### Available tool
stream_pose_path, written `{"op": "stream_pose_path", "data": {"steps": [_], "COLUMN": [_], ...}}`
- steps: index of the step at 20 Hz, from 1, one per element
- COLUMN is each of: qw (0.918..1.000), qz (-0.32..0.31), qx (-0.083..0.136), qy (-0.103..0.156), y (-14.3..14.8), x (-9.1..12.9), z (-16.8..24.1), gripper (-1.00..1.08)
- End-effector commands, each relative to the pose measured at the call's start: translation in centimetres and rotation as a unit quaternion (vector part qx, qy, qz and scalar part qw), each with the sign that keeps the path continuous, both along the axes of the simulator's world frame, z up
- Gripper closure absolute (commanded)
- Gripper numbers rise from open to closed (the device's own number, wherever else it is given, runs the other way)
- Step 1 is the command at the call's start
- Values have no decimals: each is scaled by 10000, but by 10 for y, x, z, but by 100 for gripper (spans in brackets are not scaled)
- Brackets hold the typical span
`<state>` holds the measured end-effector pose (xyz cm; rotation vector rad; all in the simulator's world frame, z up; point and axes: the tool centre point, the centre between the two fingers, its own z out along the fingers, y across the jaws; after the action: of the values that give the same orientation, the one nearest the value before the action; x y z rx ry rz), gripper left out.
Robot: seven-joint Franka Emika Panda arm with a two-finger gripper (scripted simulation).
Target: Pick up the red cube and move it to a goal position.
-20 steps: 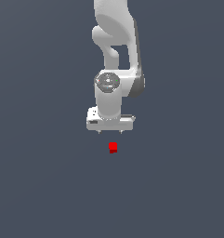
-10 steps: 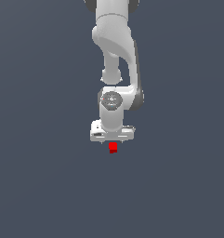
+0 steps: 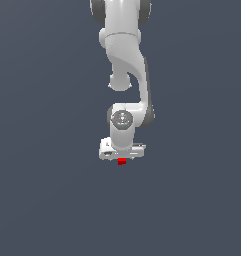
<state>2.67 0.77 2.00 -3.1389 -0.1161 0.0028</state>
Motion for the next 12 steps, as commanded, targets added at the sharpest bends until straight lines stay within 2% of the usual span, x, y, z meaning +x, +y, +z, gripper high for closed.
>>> {"op": "stream_pose_path", "data": {"steps": [1, 7, 8, 12], "qw": [10000, 10000, 10000, 10000], "qz": [15, 6, 6, 6], "qx": [-3, -3, -3, -3], "qy": [-16, -10, -10, -10], "y": [0, 0, 0, 0], "x": [2, 2, 2, 2], "z": [-3, 0, 0, 0], "gripper": [-92, -92, 108, 108]}}
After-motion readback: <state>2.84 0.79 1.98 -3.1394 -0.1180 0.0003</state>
